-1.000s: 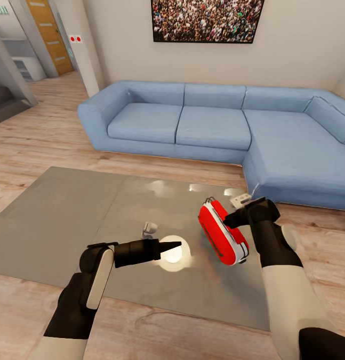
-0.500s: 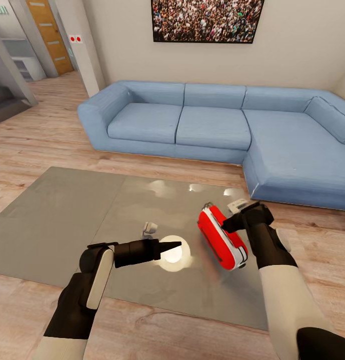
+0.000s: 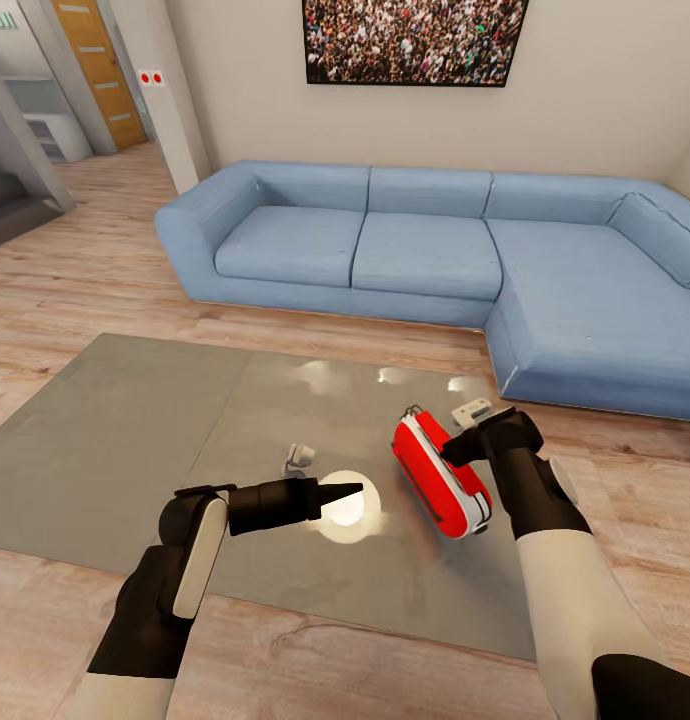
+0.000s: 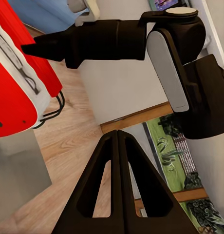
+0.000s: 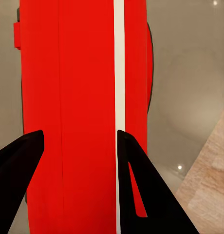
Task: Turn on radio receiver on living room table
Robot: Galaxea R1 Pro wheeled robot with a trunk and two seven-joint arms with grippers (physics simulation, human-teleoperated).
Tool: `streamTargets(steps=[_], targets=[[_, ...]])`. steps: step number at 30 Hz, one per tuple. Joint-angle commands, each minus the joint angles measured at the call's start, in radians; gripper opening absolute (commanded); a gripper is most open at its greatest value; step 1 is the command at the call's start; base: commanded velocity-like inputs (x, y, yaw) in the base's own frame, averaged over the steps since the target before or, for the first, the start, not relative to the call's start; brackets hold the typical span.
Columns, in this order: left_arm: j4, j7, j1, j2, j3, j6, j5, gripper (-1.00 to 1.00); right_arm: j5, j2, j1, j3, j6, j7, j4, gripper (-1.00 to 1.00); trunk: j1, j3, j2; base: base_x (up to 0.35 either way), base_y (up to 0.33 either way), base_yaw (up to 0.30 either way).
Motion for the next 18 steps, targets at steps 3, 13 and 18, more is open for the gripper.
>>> streamTargets(steps=[3, 13, 18], targets=[[0.0, 0.0, 0.0, 0.0, 0.0, 0.0, 0.0, -1.0, -0.003, 0.001, 0.0, 0.0, 0.0, -0.002, 0.001, -1.0, 0.0, 0.0, 0.0, 0.0, 0.0, 0.0], [0.0, 0.0, 0.0, 0.0, 0.0, 0.0, 0.0, -1.0, -0.006, 0.001, 0.0, 0.0, -0.002, -0.017, 0.015, 1.0, 0.0, 0.0, 0.0, 0.0, 0.0, 0.0], [0.0, 0.0, 0.0, 0.0, 0.0, 0.0, 0.0, -1.0, -0.005, 0.0, 0.0, 0.0, -0.002, -0.018, 0.015, 1.0, 0.0, 0.0, 0.0, 0.0, 0.0, 0.0]])
